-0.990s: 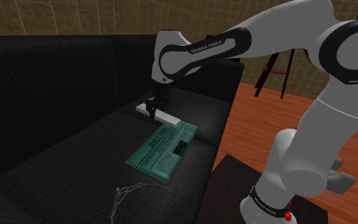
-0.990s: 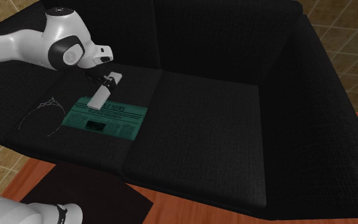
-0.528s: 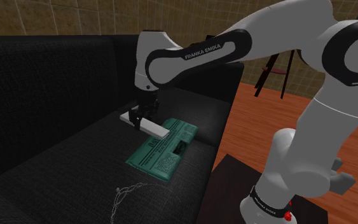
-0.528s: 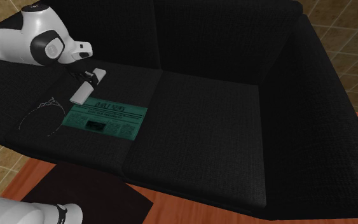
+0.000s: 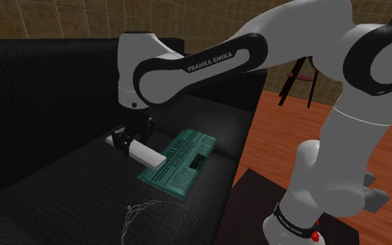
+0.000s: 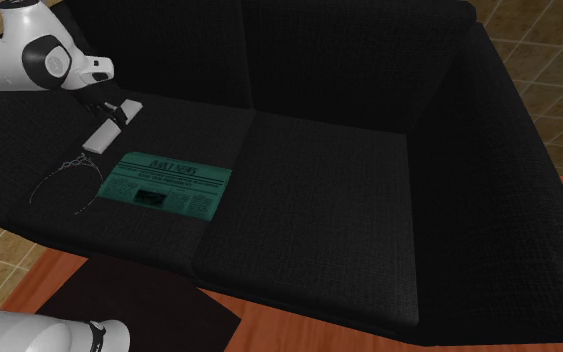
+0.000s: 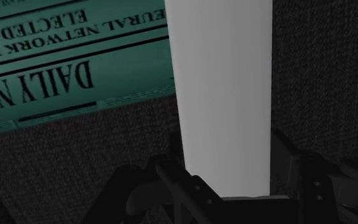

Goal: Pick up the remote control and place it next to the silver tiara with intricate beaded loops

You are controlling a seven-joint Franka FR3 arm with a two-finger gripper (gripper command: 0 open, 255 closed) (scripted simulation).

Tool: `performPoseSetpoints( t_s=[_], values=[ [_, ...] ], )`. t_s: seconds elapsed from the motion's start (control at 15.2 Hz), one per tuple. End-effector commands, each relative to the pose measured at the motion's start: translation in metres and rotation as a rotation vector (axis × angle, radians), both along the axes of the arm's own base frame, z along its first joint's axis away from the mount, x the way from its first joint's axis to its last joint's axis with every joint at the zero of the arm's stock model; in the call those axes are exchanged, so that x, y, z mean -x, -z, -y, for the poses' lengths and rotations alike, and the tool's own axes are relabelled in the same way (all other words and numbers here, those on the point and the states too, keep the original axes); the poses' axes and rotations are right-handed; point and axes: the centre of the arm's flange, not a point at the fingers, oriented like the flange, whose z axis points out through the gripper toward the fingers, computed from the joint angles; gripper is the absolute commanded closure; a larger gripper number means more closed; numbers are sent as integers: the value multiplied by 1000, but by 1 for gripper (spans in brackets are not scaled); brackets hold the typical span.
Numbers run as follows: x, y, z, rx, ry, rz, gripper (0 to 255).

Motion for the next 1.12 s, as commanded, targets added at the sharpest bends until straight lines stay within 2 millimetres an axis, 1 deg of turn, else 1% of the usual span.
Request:
performPoseSetpoints(
  t_s=[0.0,0.53,1.06],
  values=[
    [7,-2,-29,-1,1,0,255],
    [23,-2,-134,-1,1,0,255],
    [23,40,-134,-1,1,0,255]
  ],
)
